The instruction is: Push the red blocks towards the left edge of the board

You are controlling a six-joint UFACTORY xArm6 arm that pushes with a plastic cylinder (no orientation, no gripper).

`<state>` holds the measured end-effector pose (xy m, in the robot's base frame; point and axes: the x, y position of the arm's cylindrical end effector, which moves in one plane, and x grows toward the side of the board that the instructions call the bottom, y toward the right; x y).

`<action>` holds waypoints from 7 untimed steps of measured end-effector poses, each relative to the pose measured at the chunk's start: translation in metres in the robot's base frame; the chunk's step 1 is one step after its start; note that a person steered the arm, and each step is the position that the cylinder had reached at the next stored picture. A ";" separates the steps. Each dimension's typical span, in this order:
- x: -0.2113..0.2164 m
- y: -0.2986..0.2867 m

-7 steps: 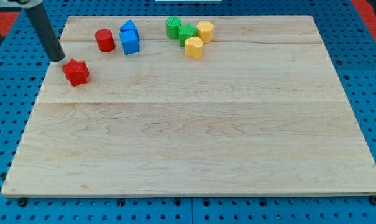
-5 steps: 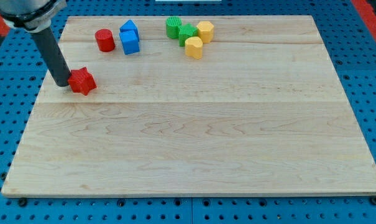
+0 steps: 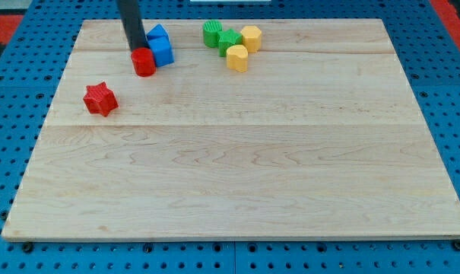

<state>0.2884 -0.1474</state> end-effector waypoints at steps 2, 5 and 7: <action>0.009 0.005; 0.069 0.092; 0.115 0.014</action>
<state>0.4031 -0.1334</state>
